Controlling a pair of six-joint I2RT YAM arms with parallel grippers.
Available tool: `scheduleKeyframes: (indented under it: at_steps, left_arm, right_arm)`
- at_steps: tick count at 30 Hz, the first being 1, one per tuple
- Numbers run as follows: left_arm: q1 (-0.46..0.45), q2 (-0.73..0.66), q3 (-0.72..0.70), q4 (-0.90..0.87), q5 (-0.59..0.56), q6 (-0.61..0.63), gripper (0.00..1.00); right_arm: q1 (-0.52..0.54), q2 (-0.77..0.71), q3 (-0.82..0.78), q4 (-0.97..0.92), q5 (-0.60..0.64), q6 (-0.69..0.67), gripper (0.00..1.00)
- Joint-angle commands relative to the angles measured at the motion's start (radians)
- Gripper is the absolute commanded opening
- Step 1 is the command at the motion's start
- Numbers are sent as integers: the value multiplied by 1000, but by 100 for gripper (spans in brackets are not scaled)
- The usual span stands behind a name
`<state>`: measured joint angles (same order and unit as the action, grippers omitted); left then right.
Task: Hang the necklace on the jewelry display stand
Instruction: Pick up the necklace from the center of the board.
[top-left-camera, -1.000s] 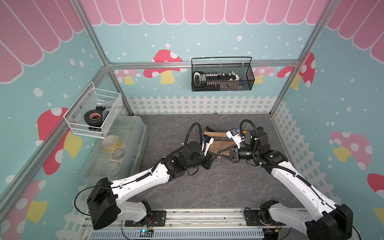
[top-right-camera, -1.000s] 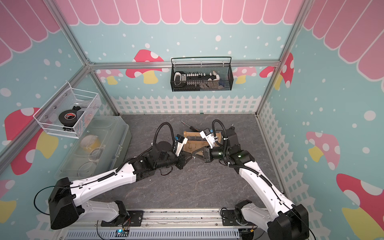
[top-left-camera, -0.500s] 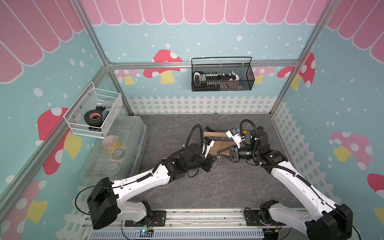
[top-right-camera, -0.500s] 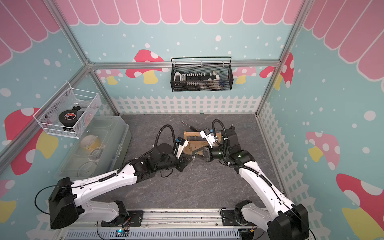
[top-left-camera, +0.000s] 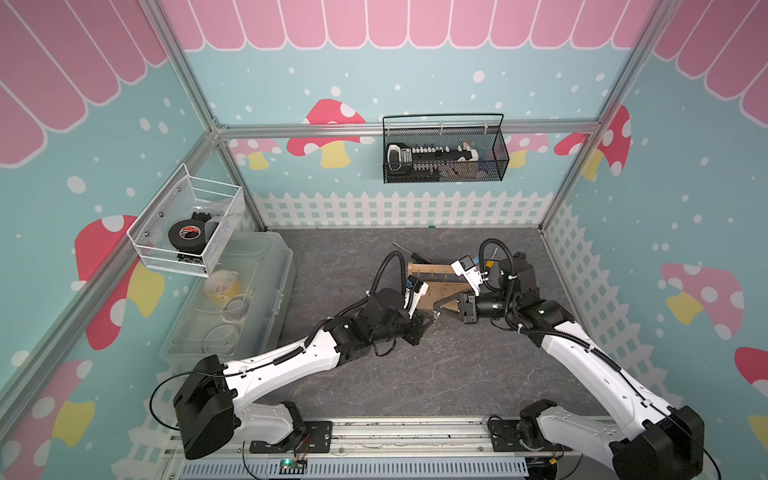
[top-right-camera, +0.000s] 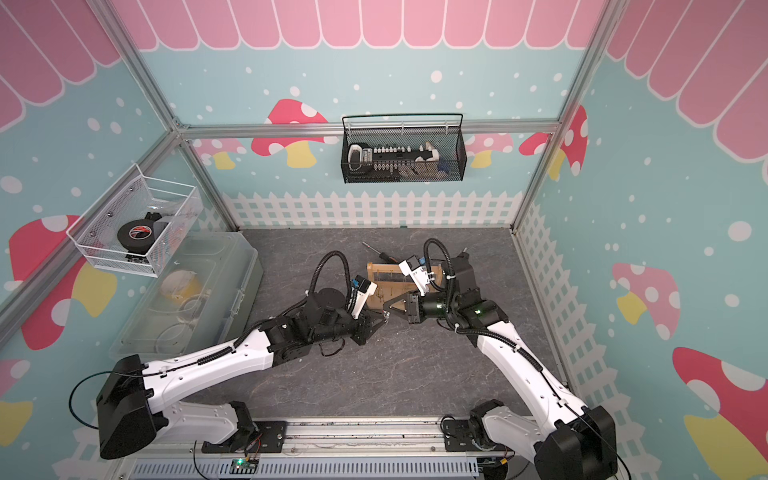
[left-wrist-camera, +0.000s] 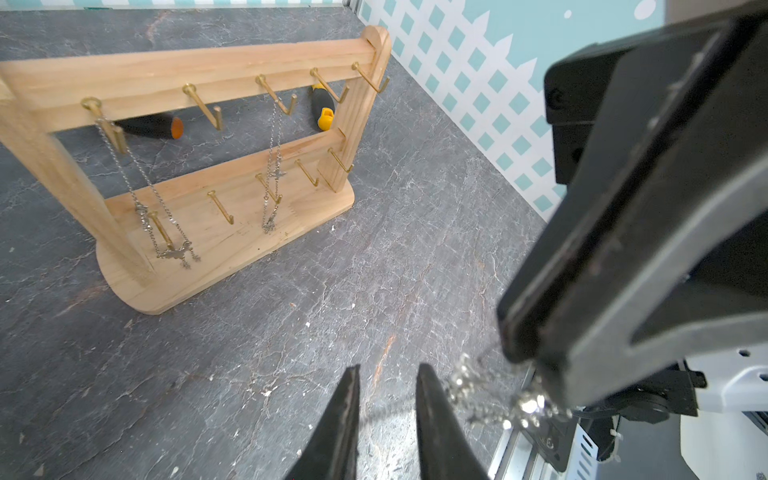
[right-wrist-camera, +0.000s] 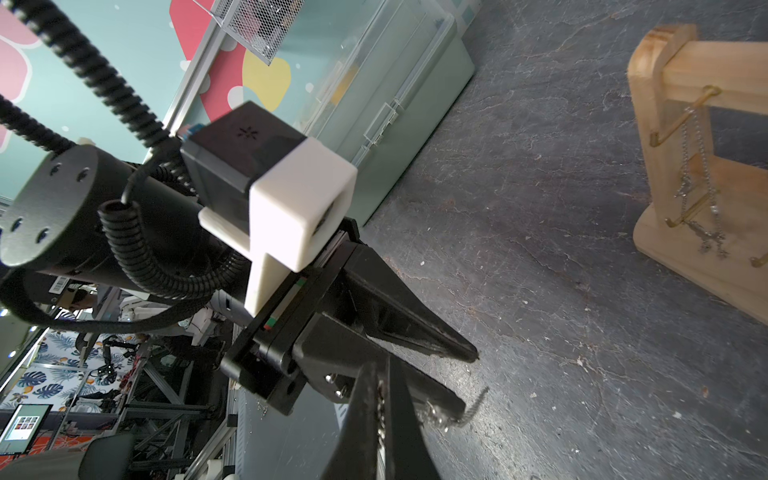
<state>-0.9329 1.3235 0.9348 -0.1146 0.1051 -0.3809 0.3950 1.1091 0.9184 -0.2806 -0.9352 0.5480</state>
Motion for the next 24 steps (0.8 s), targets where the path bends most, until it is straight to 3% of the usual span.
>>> scheduleKeyframes:
  at_steps: [1, 24]
  left_arm:
    - [-4, -13, -2, 4, 1, 28, 25]
    - [-4, 2, -1, -5, 6, 37, 25]
  right_arm:
    - [13, 8, 18, 26, -11, 7, 0]
    - [26, 24, 36, 43, -14, 13, 0]
